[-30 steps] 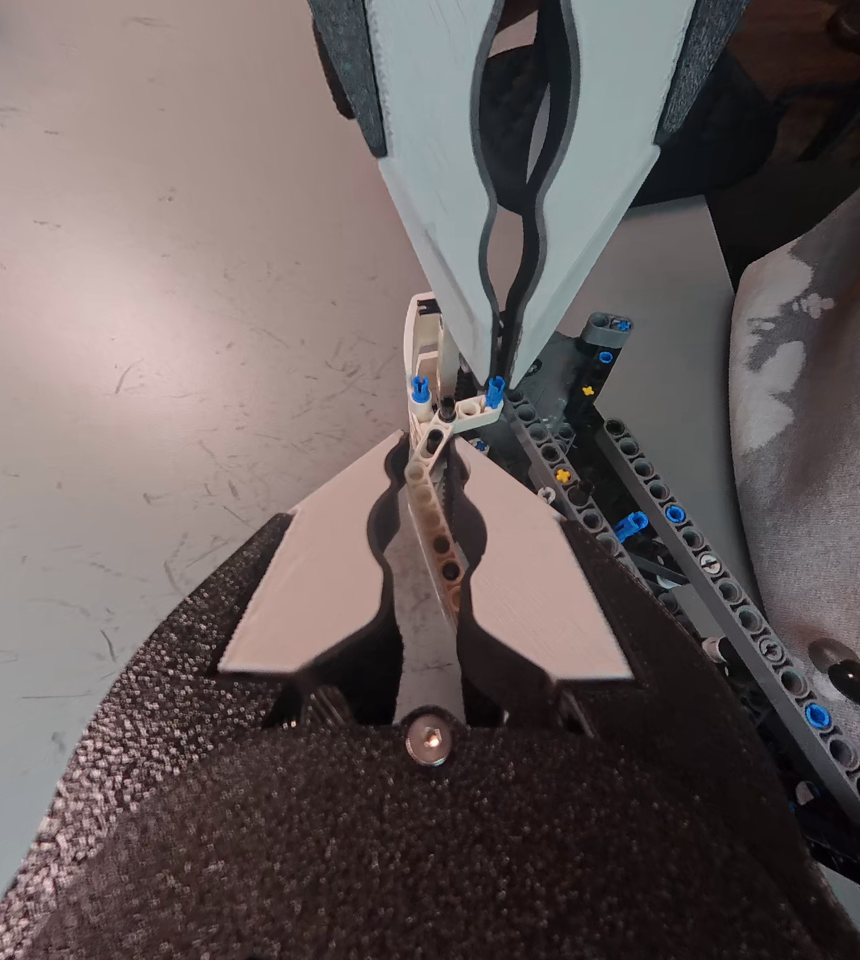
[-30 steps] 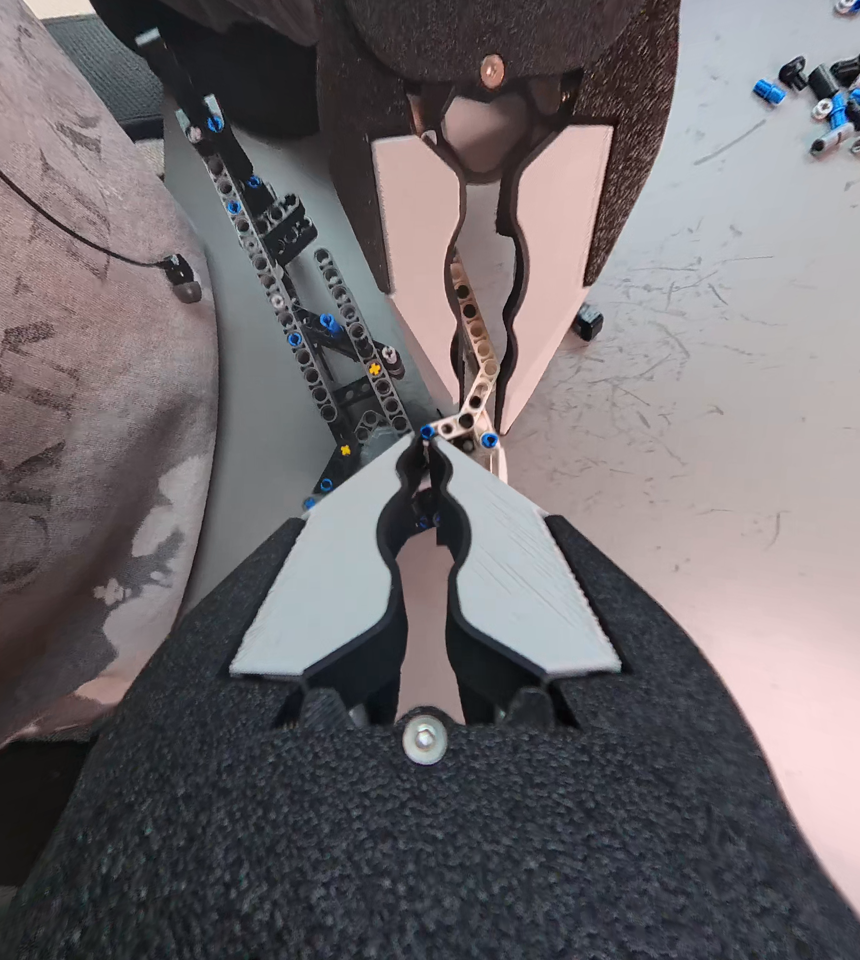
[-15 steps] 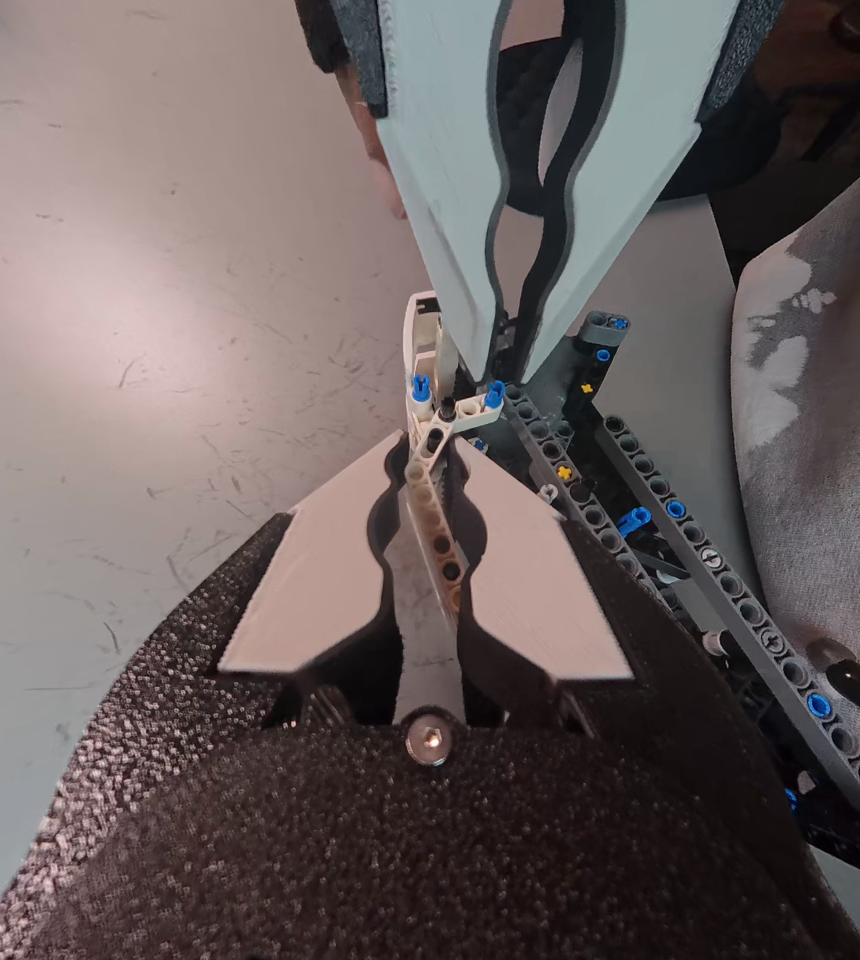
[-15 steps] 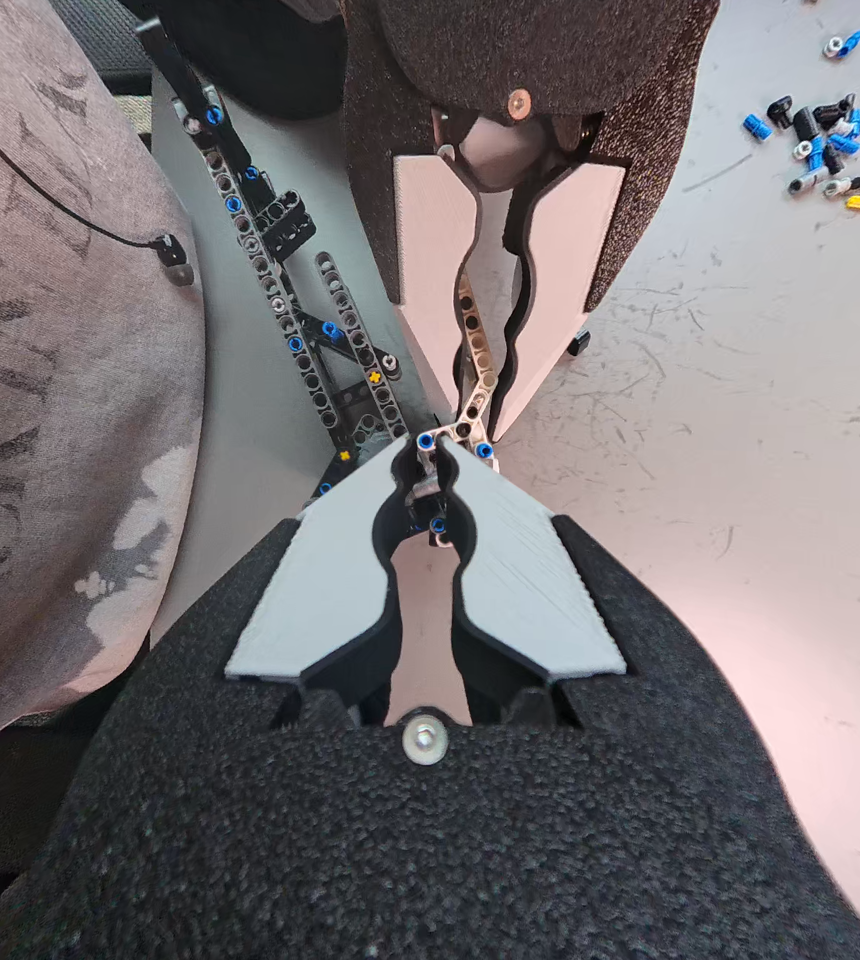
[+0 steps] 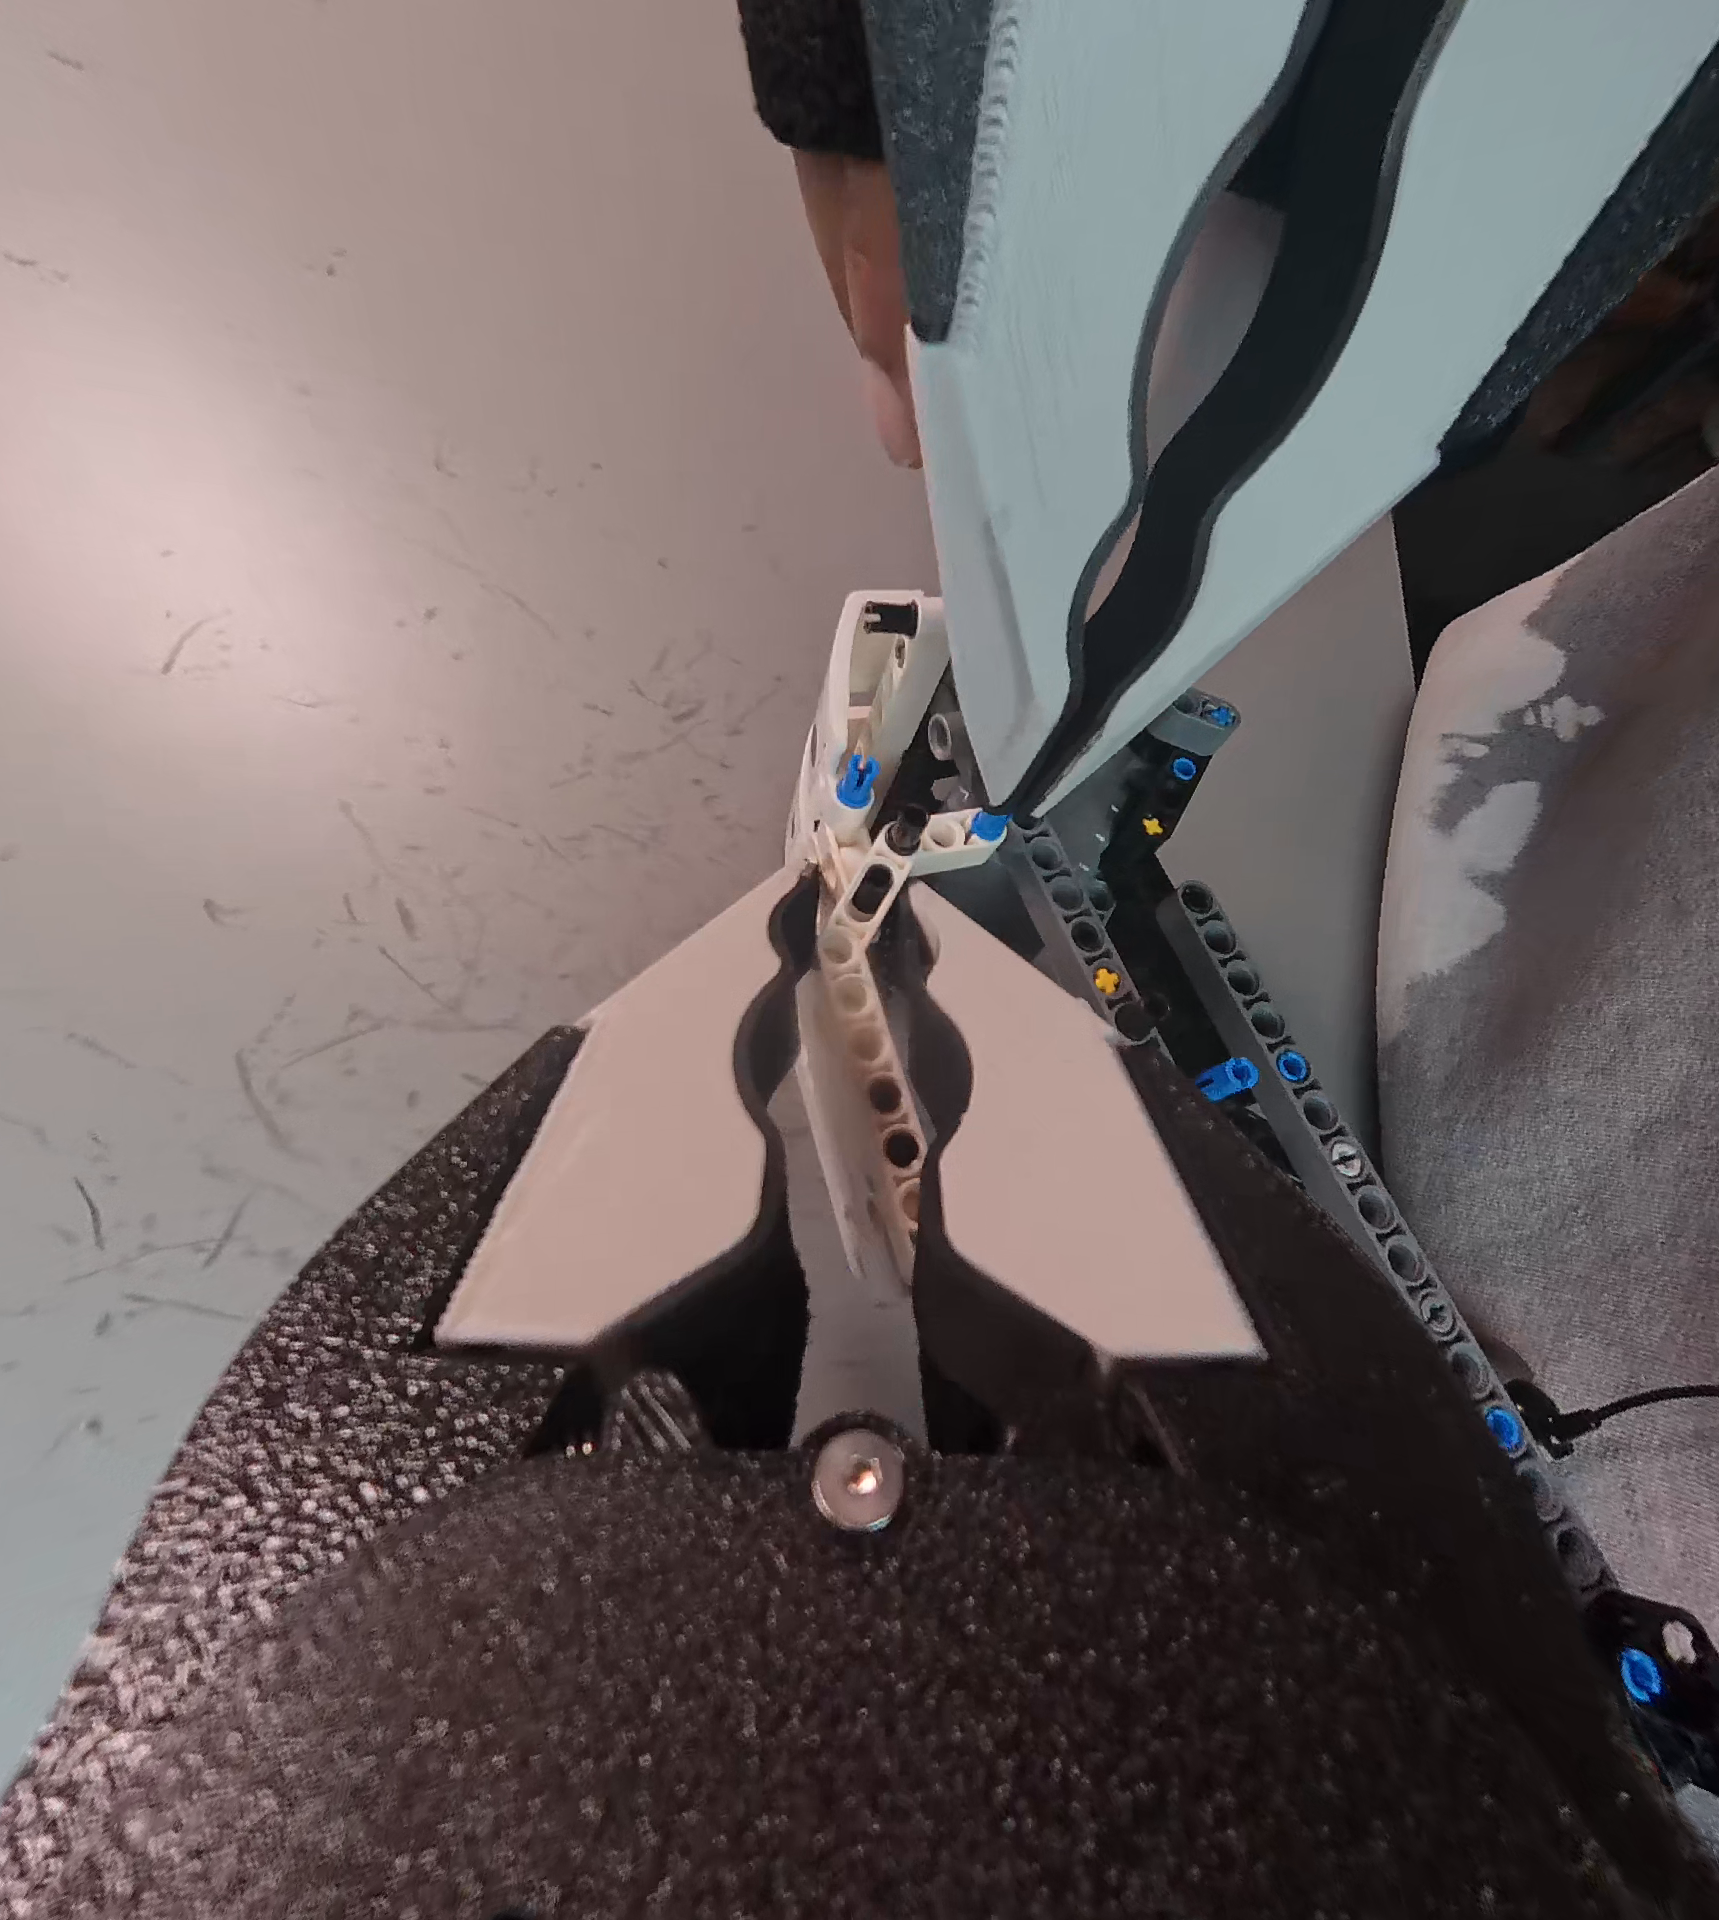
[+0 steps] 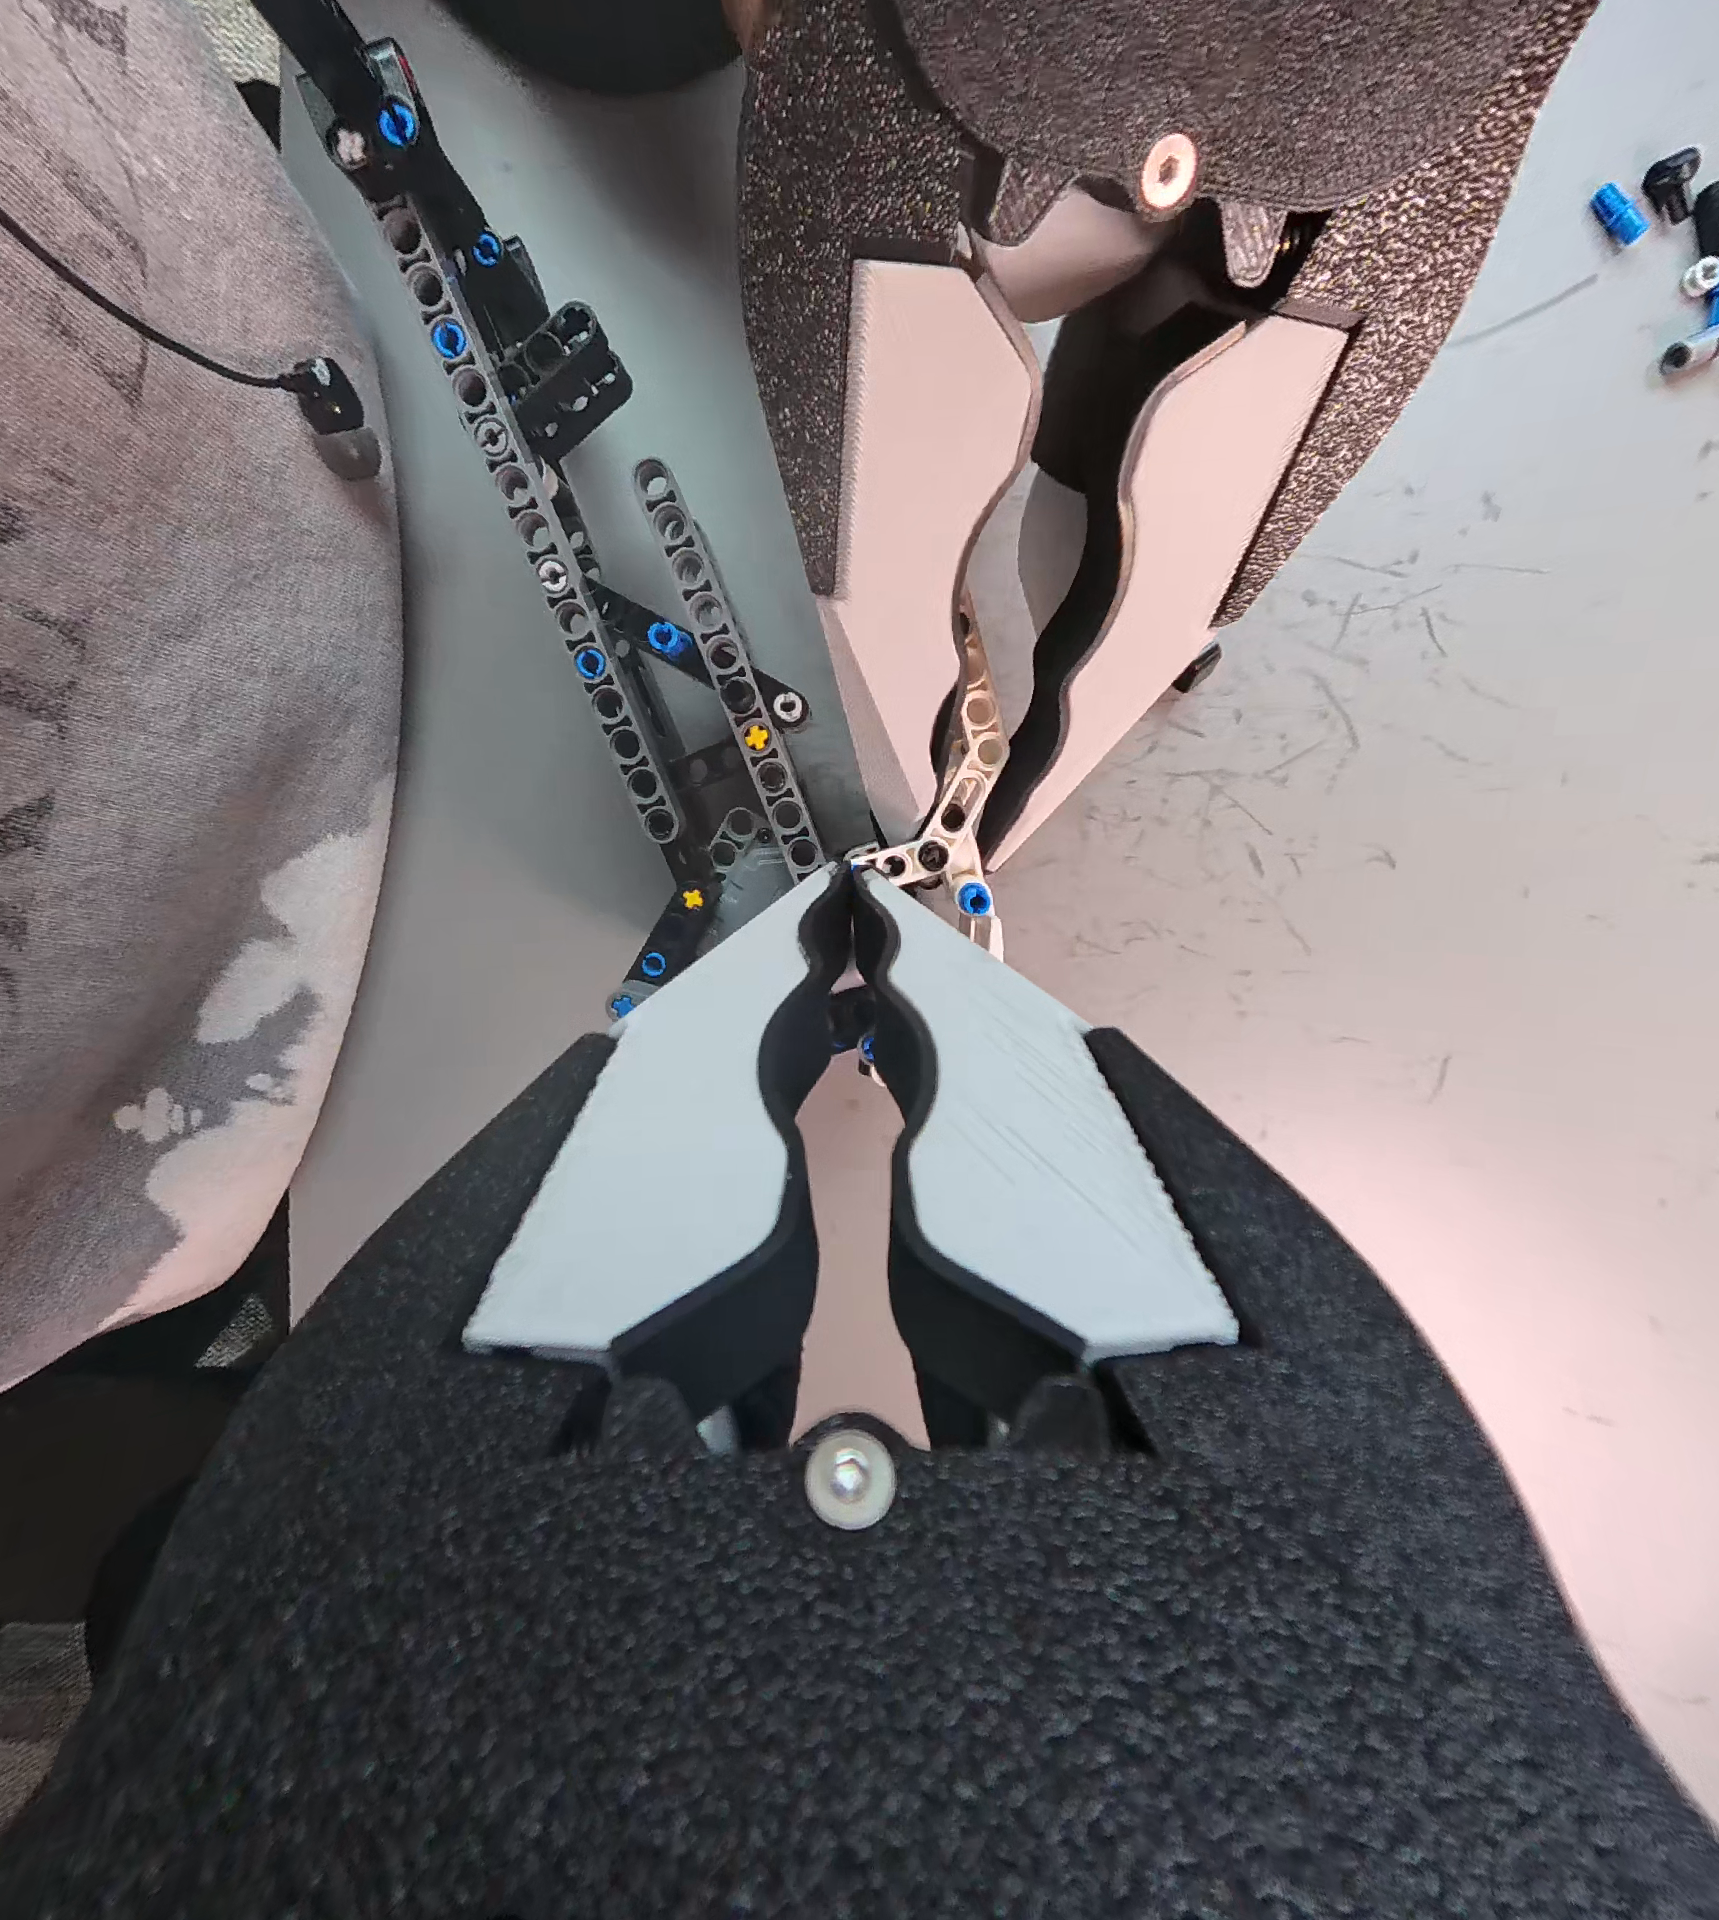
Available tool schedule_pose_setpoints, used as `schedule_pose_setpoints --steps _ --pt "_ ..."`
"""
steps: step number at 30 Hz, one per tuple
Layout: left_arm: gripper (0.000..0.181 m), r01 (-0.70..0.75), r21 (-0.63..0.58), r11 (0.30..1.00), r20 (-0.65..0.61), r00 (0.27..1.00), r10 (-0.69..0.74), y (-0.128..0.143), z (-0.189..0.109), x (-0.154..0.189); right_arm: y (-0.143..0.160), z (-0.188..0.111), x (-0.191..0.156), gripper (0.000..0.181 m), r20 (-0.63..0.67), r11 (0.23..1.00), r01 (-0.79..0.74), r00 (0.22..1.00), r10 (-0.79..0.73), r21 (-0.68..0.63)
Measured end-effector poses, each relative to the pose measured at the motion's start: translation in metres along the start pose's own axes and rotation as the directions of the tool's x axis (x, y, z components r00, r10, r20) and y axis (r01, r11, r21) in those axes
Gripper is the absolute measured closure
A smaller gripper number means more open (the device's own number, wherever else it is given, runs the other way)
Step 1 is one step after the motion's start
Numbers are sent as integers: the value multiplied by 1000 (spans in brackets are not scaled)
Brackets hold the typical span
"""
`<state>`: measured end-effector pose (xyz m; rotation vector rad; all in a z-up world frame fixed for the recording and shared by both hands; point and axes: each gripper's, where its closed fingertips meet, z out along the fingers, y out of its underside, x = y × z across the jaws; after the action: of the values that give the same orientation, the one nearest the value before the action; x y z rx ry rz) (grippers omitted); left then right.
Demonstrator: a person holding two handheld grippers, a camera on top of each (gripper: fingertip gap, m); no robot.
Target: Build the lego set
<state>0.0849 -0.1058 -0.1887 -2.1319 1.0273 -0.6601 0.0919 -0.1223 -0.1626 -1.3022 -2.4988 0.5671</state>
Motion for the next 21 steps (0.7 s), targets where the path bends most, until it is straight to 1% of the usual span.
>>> schedule_pose_setpoints --steps 7,10,14,15,16,19,21 --pt "169 32 -13 999 10 999 -32 0 0 2 2 0 -2 181 -5 999 2 1000 -2 -33" --pt "167 21 -22 1000 16 1000 -21 -1 0 3 2 -1 -3 181 -4 999 -9 1000 9 -34" --pt "165 37 1 999 -14 999 -37 0 -2 2 0 -1 -1 180 -33 999 -37 999 37 5" --pt "161 39 6 999 -27 999 -39 0 -3 3 -1 -2 -1 180 -25 999 -50 998 50 21" --pt "153 38 16 999 -31 999 -37 -2 -5 3 -3 -3 0 181 -27 997 -66 997 67 41" --pt "152 32 57 998 -50 998 -29 -8 -16 2 -9 -13 3 179 -28 988 -105 994 109 111" --pt "148 26 93 995 -61 998 -21 -13 -25 0 -9 -19 5 171 -42 986 -112 992 118 127"
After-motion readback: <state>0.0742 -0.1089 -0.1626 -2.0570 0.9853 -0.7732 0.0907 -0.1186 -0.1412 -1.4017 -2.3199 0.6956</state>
